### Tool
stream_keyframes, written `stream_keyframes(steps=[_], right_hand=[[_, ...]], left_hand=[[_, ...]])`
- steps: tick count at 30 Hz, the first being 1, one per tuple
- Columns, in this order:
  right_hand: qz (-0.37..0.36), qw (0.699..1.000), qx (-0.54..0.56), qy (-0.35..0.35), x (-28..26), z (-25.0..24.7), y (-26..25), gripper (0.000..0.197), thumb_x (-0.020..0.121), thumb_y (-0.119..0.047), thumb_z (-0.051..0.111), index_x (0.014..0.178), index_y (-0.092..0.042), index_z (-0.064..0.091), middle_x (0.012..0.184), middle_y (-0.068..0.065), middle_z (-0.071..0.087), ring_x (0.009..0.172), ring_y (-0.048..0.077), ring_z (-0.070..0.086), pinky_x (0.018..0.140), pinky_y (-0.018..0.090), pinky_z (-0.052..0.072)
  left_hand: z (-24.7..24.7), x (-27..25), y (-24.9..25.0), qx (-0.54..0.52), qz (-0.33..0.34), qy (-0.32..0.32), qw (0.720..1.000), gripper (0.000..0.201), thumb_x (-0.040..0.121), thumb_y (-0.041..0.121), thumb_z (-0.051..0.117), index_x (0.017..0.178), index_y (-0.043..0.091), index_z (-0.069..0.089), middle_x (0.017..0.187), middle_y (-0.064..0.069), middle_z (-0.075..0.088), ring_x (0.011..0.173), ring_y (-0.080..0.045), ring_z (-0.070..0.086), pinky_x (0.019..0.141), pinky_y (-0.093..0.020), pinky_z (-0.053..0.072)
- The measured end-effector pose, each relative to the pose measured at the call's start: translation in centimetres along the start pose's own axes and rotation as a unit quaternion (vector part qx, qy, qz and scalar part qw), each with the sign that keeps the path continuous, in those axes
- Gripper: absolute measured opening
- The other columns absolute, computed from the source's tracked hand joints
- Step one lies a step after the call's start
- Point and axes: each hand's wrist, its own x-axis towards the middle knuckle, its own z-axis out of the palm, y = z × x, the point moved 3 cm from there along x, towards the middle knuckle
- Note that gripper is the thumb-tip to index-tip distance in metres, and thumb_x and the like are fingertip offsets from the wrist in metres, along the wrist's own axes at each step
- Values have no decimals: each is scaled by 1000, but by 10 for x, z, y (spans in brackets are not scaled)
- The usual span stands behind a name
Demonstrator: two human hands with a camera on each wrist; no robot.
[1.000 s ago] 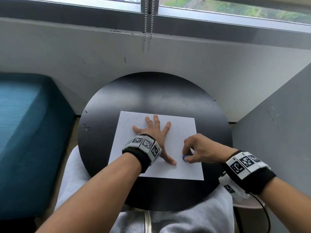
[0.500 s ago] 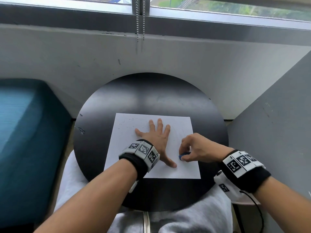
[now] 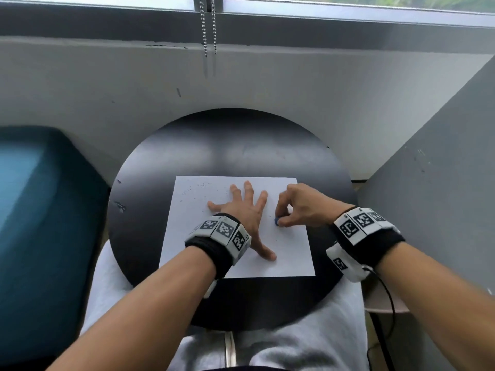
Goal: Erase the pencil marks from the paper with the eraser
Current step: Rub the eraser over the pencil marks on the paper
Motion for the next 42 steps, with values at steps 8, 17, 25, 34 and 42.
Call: stream_keyframes(steps=[8, 17, 25, 34, 42], right_hand=[[-19, 999, 10, -38, 10, -4, 0, 4, 74, -22, 77, 77, -22, 77, 70, -16, 62, 74, 6, 56, 67, 19, 40], [-24, 999, 14, -35, 30, -14, 6, 7, 73, -20, 78, 79, -21, 79, 67, -16, 61, 69, 5, 55, 67, 20, 39], [-13, 993, -3, -116, 36, -14, 2, 8, 72, -18, 79, 74, -25, 77, 71, -14, 65, 68, 4, 57, 66, 17, 41], [-8, 991, -9, -133, 45, -15, -1, 9, 71, -19, 80, 71, -27, 76, 76, -6, 71, 69, 11, 61, 66, 28, 48], [-5, 999, -2, -51, 61, -24, -2, 5, 72, -13, 78, 77, -13, 78, 81, 7, 73, 69, 17, 60, 64, 30, 47]], left_hand=[[1, 0, -1, 6, -1, 8, 1000, 152, 52, 81, 76, 155, 21, -18, 162, -7, -25, 150, -38, -13, 103, -78, 24], [2, -1, -1, 6, 4, 12, 1000, 152, 53, 81, 75, 155, 18, -17, 162, -7, -25, 150, -37, -12, 102, -78, 25], [2, 0, 0, 14, 1, 10, 1000, 152, 53, 82, 74, 155, 17, -18, 162, -9, -24, 150, -39, -12, 101, -79, 25], [1, 0, 0, 18, -1, 12, 1000, 151, 54, 82, 73, 155, 16, -18, 162, -8, -23, 150, -39, -11, 101, -78, 26], [1, 0, 0, 12, 3, 14, 1000, 152, 53, 81, 74, 155, 16, -17, 162, -8, -22, 149, -39, -11, 100, -79, 26]])
